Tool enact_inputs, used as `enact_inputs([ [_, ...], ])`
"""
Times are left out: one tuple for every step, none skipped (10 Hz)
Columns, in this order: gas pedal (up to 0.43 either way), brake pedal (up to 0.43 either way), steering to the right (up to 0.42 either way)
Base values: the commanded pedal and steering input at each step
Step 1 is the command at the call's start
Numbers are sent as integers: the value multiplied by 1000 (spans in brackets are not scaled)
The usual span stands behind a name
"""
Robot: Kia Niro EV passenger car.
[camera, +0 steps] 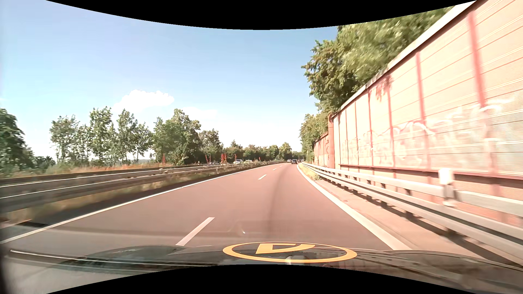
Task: Follow the waypoints while adhering to traffic rules and regulations
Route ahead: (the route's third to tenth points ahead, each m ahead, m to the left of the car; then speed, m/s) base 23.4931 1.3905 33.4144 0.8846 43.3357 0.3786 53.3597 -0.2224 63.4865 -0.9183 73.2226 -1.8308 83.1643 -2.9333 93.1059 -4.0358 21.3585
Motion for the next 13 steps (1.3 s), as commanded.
enact_inputs([
  [177, 0, 6],
  [189, 0, 6],
  [189, 0, 6],
  [189, 0, 7],
  [189, 0, 7],
  [189, 0, 8],
  [177, 0, 8],
  [177, 0, 8],
  [169, 0, 8],
  [157, 0, 8],
  [150, 0, 8],
  [150, 0, 8],
  [150, 0, 8],
])
